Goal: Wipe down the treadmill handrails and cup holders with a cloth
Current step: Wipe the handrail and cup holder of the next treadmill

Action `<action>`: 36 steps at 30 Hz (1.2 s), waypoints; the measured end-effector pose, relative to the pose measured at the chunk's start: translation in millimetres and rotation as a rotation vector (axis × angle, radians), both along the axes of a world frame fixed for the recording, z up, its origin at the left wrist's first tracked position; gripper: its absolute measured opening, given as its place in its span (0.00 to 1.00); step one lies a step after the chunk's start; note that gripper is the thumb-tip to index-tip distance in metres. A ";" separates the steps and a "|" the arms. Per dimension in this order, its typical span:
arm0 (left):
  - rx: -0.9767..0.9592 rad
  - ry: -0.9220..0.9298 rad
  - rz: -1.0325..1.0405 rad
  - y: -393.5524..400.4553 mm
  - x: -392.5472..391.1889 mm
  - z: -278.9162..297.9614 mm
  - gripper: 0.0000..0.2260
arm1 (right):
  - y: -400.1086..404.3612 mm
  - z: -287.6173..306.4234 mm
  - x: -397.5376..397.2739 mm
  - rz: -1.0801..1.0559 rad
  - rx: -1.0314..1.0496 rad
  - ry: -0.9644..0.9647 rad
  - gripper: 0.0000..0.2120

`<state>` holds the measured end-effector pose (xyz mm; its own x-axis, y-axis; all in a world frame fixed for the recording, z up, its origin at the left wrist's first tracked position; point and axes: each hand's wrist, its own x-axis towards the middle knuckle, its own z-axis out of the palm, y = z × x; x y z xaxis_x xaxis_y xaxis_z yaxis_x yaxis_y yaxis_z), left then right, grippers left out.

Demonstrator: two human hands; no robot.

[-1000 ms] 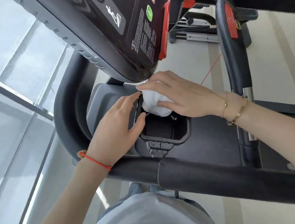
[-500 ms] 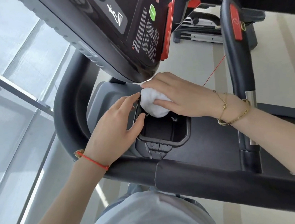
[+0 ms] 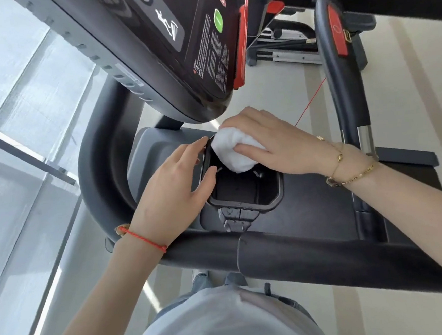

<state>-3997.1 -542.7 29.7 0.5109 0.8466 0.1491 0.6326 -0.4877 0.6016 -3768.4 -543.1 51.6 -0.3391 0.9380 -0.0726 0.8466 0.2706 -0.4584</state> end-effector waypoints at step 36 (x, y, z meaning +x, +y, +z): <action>0.003 -0.072 -0.131 7.4 -3.8 -2.9 0.22 | -130.8 4.7 -42.6 -0.738 -0.087 0.372 0.21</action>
